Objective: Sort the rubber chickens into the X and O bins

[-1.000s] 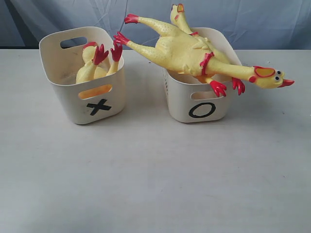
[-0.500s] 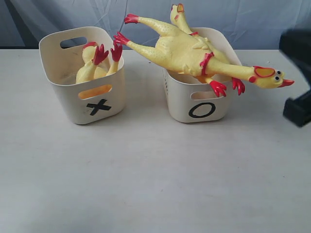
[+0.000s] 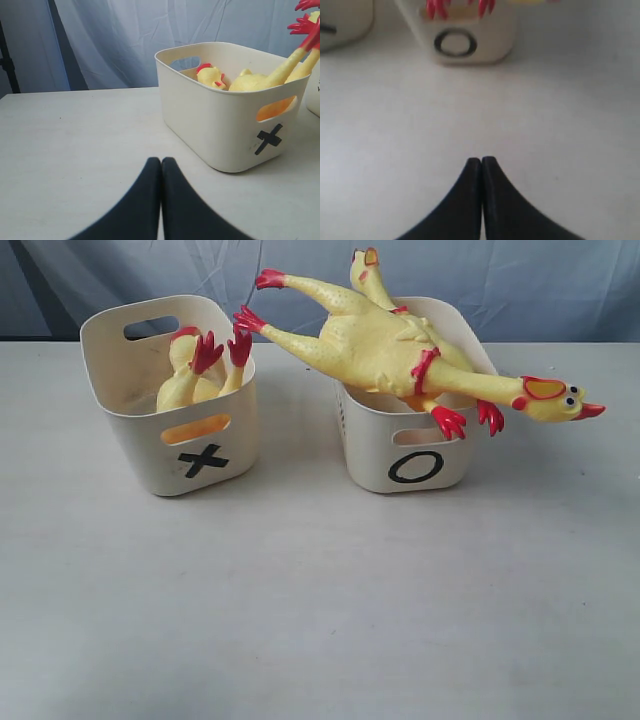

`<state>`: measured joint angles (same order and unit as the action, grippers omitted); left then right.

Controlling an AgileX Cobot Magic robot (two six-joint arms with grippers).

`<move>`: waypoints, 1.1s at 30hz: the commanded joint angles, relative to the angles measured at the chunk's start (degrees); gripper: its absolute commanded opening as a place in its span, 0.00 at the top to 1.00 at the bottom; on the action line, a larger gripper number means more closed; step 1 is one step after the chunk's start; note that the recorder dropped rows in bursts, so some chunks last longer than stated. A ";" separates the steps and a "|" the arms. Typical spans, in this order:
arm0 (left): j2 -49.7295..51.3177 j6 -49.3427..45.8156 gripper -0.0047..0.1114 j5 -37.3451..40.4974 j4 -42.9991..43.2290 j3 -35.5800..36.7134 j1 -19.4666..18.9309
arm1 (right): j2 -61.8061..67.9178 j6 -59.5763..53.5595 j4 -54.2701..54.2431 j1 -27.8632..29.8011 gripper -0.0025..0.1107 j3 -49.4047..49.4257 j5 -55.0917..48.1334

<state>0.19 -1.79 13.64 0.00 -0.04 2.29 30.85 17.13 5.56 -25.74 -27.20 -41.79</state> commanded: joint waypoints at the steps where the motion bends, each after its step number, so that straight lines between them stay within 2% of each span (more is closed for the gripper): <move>1: -0.19 0.23 0.96 0.06 0.00 0.04 0.17 | -16.82 -0.83 1.79 16.14 0.99 0.12 2.28; 2: -0.19 0.23 0.96 0.06 0.00 0.04 0.17 | -23.54 -0.91 3.88 21.89 0.99 0.12 2.70; 4: -0.19 0.23 0.96 0.06 0.00 0.04 0.17 | -30.61 -0.91 7.48 27.17 0.99 0.12 4.09; 6: -0.19 0.23 0.96 0.06 0.00 0.04 0.17 | -30.85 -0.91 10.34 28.46 0.99 1.36 7.15; 15: -0.19 0.23 0.96 0.06 0.00 0.04 0.17 | -30.57 -0.80 7.58 28.36 0.99 17.27 23.26; 21: -0.19 0.23 0.96 0.06 0.00 0.04 0.17 | -30.57 -0.80 0.04 27.93 0.99 27.20 23.01; 24: -0.19 0.23 0.96 0.06 0.00 0.04 0.17 | -30.57 -1.90 -0.99 26.42 0.99 27.20 23.54; 30: -0.19 0.23 0.96 0.06 0.00 0.04 0.17 | -30.57 -13.81 -6.01 23.73 0.99 27.20 23.64; 33: -0.19 0.23 0.96 0.06 0.00 0.04 0.17 | -30.57 -15.38 -6.16 23.73 0.99 27.20 23.92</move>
<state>0.19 -1.79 13.64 0.00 -0.04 2.29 0.32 4.28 0.00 -1.81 -0.14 -18.92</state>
